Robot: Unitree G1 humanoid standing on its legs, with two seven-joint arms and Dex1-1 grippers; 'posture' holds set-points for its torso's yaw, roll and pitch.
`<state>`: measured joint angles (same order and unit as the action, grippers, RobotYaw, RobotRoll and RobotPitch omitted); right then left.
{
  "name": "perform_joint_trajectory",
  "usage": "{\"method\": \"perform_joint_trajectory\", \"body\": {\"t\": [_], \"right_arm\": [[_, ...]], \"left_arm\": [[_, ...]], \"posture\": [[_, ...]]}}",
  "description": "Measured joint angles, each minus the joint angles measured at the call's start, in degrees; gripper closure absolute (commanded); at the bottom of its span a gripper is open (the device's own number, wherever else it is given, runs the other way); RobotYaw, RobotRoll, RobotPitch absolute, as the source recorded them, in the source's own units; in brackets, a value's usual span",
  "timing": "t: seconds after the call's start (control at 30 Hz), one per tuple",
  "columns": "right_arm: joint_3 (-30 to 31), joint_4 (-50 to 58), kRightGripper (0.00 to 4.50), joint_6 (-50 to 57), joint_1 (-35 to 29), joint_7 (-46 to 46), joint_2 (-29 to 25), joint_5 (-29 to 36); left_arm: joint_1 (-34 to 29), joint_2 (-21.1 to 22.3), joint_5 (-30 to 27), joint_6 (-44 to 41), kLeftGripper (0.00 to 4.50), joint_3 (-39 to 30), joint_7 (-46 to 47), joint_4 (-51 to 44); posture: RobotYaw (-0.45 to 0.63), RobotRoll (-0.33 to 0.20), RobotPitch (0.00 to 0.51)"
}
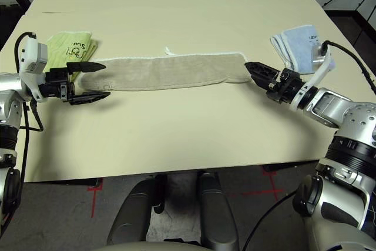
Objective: Fold the towel and set it aside.
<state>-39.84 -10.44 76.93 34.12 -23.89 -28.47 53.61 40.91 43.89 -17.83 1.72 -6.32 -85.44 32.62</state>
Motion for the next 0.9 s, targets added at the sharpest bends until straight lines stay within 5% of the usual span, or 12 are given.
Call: {"method": "perform_joint_trajectory", "body": {"t": [0.4, 0.9], "right_arm": [[-1.34, 2.05, 0.00, 1.11, -5.34, 2.09, 0.04, 2.73], [1.45, 0.03, 0.00, -5.84, -3.20, 6.45, 4.70, 1.77]], "left_arm": [[-0.05, 0.00, -0.06, -0.09, 0.02, 0.08, -0.15, -0.02], [-0.83, 0.02, -0.10, -0.14, 0.02, 0.11, -0.50, -0.25]], "posture": [[-0.01, 0.000, 0.222], [0.00, 0.000, 0.217]]}}
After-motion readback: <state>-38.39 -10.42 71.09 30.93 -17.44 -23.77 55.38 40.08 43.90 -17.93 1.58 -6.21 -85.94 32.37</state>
